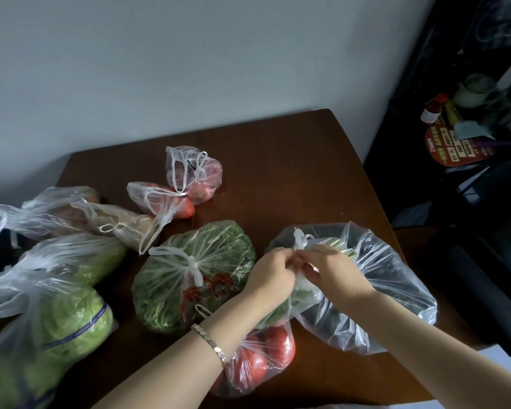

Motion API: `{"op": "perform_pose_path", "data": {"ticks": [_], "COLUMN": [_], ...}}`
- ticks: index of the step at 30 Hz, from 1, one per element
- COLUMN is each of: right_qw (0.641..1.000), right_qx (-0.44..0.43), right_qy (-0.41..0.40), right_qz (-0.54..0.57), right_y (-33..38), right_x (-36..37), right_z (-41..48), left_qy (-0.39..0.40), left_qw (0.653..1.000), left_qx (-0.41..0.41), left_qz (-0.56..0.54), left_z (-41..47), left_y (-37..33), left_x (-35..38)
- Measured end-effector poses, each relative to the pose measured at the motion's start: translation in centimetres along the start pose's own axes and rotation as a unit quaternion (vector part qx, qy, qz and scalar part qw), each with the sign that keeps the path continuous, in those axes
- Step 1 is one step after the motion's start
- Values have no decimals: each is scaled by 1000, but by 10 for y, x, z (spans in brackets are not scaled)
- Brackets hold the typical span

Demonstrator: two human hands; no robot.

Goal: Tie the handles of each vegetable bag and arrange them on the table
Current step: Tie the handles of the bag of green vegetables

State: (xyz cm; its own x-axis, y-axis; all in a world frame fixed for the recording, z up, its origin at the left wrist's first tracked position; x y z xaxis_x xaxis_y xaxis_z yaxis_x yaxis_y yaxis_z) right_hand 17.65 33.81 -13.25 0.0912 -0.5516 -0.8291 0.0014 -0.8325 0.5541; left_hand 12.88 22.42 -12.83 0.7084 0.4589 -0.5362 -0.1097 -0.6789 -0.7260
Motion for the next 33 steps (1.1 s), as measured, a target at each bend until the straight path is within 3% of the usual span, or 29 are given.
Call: {"op": "perform_pose_path", "data": {"ticks": [4, 8, 13, 19, 27, 31, 33], "right_qw": [994, 976, 956, 968, 956, 899, 841], "right_qx": [32, 98, 133, 143, 164, 208, 217], "right_qy": [65, 50, -7, 81, 5, 9, 36], "right_qz": [82, 189, 260, 192, 243, 384, 495], "right_y": [-4, -9, -13, -14, -9, -14, -15], "right_x": [-4, -8, -12, -11, -14, -11, -12], "right_z": [0, -2, -5, -1, -3, -5, -5], "left_qy": [-6, -44, -50, -60, -66, -62, -66], "left_qw": [984, 946, 943, 932, 963, 970, 972], "left_qx": [104, 158, 143, 145, 122, 114, 127], "left_qz": [145, 280, 296, 326, 230, 204, 187], "left_z": [-7, -10, -9, -6, -2, -2, 0], "left_y": [-4, -3, -5, -6, -1, 0, 2], "left_x": [-2, 2, 6, 10, 8, 6, 6]}}
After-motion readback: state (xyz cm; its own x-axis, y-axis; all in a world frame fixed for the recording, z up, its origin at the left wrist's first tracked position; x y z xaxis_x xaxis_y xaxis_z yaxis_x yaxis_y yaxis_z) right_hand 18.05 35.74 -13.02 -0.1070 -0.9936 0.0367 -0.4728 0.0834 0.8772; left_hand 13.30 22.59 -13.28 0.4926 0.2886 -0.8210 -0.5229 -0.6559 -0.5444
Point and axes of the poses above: each hand's wrist, its own z-axis towards the middle knuckle, its own x-axis out of the palm, y = z × x, the point moved 2 cm from there along z, towards the middle knuckle, and after that the axes turned 8 degrees about y, right-handed, at the moved point
